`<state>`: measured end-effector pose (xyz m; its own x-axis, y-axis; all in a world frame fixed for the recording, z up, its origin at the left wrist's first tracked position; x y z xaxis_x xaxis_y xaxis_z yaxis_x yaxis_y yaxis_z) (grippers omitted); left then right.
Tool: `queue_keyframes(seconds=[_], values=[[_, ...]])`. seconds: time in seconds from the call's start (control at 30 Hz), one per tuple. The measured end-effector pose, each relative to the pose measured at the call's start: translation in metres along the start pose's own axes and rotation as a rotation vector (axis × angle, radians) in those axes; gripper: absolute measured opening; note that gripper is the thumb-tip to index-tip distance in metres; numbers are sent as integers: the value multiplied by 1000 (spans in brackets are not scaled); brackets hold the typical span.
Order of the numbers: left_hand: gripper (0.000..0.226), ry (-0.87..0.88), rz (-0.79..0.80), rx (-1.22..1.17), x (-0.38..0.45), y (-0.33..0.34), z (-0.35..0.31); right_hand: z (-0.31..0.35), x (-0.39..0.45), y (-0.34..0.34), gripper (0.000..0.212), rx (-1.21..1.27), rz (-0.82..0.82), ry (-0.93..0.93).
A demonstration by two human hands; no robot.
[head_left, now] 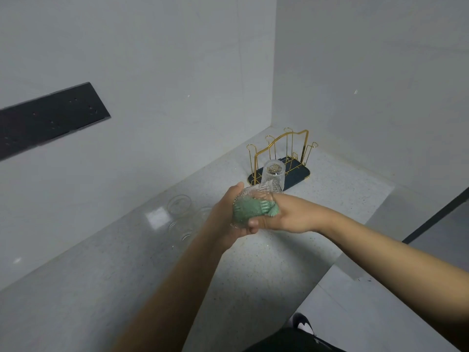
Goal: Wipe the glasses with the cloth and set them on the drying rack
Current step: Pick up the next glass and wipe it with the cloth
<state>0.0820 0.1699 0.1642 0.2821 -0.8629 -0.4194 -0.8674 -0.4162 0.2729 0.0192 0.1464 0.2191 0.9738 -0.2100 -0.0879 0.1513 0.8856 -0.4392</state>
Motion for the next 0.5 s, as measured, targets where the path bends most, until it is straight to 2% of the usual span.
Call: queue_keyframes(seconds=[0.03, 0.1, 0.2, 0.27, 0.3, 0.33, 0.37, 0.43, 0.47, 0.5], values=[[47, -50, 23, -12, -1, 1, 3, 3, -2, 2, 23, -76, 24, -20], [50, -49, 48, 31, -1, 1, 7, 4, -3, -3, 22, -7, 7, 18], [52, 136, 112, -15, -4, 9, -2, 1, -2, -20, 16, 414, -105, 81], [65, 298, 121, -53, -1, 9, -12, -4, -2, -21, 23, 810, -107, 114], [67, 341, 150, -64, -2, 12, -16, -4, -2, -18, 26, 902, -86, 115], [60, 343, 160, -52, -2, 12, -18, -4, -2, -15, 26, 891, -73, 123], [54, 297, 172, -47, -1, 13, -17, -4, -2, -12, 21, 748, -66, 134], [59, 123, 189, -48, -1, 16, -6, -1, -3, -6, 11, 242, -25, 125], [62, 56, 178, -43, 0, 13, 0, 0, -3, -2, 14, 73, 11, 97], [65, 9, 168, -24, -1, 11, 5, 0, -3, 0, 18, 10, 36, 77]])
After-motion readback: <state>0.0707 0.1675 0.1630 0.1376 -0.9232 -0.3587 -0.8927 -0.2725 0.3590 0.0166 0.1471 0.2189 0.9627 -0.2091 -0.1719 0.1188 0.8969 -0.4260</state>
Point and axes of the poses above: each hand's wrist, its own x-axis towards the middle knuckle, its own y-axis out of the palm, z = x × y, the point moved 10 cm from there along x, towards the middle knuckle, and after that the axes turned 4 degrees about -x, right-handed, at the moved point
